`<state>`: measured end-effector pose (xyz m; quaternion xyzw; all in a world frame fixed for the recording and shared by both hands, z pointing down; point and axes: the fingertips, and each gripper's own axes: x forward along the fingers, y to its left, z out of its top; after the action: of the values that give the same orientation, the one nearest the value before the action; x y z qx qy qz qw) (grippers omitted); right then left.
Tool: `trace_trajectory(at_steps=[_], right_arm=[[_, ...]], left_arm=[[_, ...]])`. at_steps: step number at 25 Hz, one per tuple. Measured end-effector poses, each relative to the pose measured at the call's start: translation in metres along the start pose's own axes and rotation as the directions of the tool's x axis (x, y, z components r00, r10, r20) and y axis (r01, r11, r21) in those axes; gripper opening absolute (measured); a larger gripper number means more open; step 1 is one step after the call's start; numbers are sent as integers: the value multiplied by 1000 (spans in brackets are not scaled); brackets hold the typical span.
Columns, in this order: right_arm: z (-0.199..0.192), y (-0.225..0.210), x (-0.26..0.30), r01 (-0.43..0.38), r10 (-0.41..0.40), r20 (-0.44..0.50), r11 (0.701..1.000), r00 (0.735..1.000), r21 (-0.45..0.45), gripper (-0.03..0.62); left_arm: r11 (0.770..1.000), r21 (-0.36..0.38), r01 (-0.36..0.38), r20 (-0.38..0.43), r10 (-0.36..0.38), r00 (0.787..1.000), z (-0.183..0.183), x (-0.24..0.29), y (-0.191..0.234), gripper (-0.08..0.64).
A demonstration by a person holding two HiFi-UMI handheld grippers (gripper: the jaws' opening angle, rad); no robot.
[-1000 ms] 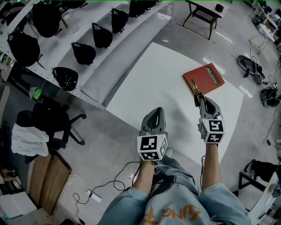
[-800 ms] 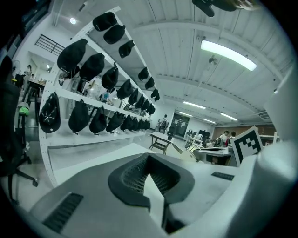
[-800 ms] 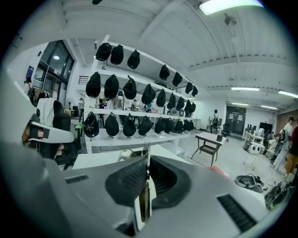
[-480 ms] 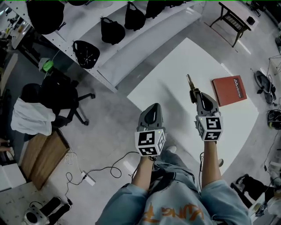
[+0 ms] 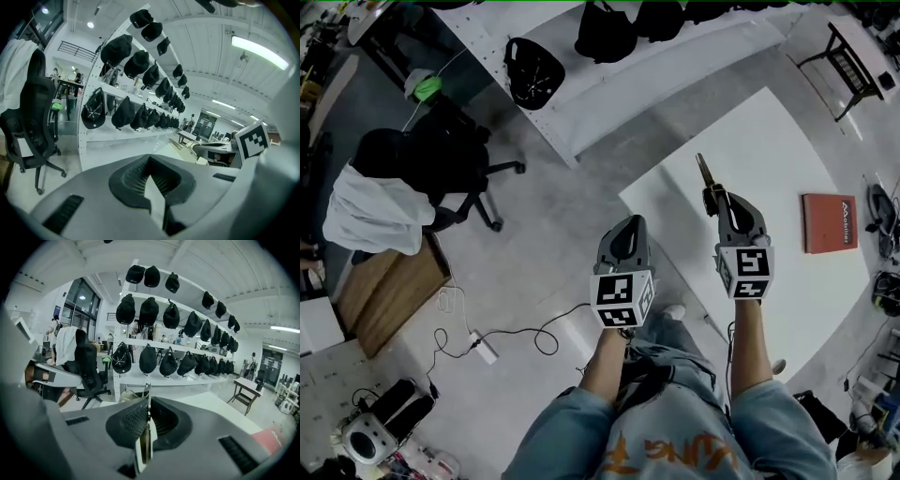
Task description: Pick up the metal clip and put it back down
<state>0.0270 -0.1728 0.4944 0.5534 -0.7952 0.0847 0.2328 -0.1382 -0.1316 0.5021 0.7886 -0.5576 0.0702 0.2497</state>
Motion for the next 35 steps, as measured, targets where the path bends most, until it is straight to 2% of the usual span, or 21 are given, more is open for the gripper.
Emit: trace_trajectory(at_steps=[6,12,21,32,35], right_arm=[[2,49,39,-71,69,-24,993,997,-90,29],[-10,87,64,-119,105,-77,971,992,-210,29],[-31,122,88,-127,79,-129,896,988,-426,29],[-40,143,92,-160,108,-131,853,985,-496,32],[-44,148,93,-172,121,-136,857,983,-485,32]], left_arm=[[999,-28,-38,-34,37,999,-9,5,42,9],[997,-54,-51,-72,47,996,-23,14,66,9],[996,-83,-43,-139,31,990,-48,24,88,9],[993,-109,-35,-184,15,983,-61,27,106,9],[993,-110,-35,-190,14,982,-61,29,111,9]])
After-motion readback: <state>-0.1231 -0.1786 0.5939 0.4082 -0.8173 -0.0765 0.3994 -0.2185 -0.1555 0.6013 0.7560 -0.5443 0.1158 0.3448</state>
